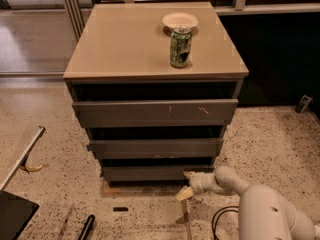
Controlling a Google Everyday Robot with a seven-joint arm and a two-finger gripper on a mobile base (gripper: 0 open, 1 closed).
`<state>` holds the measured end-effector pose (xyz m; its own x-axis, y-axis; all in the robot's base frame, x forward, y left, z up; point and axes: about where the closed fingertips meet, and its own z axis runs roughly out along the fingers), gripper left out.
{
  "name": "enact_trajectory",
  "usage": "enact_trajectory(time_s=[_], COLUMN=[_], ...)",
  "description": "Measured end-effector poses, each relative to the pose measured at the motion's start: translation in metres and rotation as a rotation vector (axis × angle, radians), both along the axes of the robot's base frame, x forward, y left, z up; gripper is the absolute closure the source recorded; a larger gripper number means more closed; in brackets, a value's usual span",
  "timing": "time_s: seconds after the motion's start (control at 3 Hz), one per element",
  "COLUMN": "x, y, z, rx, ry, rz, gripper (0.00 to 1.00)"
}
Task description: Close bottom drawer
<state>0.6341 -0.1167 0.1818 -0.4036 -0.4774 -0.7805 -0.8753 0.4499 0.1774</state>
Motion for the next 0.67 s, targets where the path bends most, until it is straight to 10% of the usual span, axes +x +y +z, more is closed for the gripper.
enact_trajectory(time_s=[0.67], x=[-0.029], y=[-0.008], z=[0.005], rx=[0.024], ry=[0.048], rz=[0.009], gripper=[0.00])
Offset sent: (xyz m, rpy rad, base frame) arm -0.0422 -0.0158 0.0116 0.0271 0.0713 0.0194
